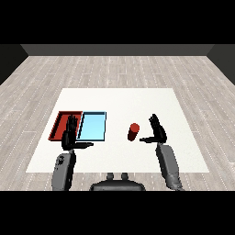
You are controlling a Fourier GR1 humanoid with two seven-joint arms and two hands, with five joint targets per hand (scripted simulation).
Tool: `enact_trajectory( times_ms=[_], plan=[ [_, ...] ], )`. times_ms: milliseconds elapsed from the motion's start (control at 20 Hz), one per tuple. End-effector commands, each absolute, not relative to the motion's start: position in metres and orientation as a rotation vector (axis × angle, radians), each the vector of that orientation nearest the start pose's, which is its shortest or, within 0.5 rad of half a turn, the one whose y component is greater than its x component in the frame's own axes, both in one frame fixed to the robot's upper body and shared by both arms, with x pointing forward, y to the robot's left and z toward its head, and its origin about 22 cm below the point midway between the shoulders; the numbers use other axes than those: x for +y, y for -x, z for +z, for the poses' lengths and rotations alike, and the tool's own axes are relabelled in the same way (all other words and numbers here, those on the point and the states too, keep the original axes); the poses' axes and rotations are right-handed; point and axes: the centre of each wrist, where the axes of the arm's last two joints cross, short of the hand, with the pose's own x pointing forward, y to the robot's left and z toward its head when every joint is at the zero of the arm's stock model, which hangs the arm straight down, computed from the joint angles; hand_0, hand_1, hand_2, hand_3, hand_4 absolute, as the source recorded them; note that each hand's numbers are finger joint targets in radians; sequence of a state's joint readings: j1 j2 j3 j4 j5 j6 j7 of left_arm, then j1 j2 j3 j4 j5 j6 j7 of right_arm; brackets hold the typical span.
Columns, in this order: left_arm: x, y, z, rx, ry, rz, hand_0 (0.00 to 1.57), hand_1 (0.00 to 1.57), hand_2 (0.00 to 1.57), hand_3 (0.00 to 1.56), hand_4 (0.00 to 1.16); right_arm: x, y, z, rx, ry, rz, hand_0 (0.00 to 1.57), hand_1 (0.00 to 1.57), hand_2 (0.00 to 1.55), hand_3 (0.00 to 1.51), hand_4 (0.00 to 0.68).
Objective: Pick the red can and put it in the red box
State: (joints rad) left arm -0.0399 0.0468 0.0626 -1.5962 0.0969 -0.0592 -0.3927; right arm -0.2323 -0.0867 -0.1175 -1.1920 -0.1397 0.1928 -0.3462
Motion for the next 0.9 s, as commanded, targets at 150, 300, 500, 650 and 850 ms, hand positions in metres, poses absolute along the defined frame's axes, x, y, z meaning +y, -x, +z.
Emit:
enact_trajectory(
  times_ms=[150, 300, 500, 650, 850],
  plan=[
    [0.243, -0.239, 0.011, -2.033, 0.035, 0.051, 0.0, 0.0, 0.0, 0.0, 0.0, -0.23, -0.294, -0.05, -1.727, -0.251, 0.017, 0.0, 0.0, 0.0, 0.0, 0.0],
    [0.253, -0.254, 0.011, -2.031, 0.032, 0.05, 0.0, 0.0, 0.0, 0.0, 0.0, -0.203, -0.299, -0.05, -1.715, -0.272, -0.013, 0.0, 0.0, 0.0, 0.0, 0.0],
    [0.246, -0.241, 0.015, -2.04, 0.043, 0.067, 0.0, 0.0, 0.0, 0.0, 0.0, -0.243, -0.296, -0.065, -1.694, -0.271, -0.023, 0.0, 0.0, 0.0, 0.0, 0.0],
    [0.24, -0.258, 0.023, -2.024, 0.065, 0.057, 0.0, 0.0, 0.0, 0.0, 0.0, -0.237, -0.302, -0.053, -1.692, -0.271, -0.013, 0.0, 0.0, 0.0, 0.0, 0.0],
    [0.255, -0.248, 0.014, -2.04, 0.03, 0.047, 0.0, 0.0, 0.0, 0.0, 0.0, -0.216, -0.306, -0.068, -1.66, -0.288, -0.026, 0.0, 0.0, 0.0, 0.0, 0.0]
  ],
)
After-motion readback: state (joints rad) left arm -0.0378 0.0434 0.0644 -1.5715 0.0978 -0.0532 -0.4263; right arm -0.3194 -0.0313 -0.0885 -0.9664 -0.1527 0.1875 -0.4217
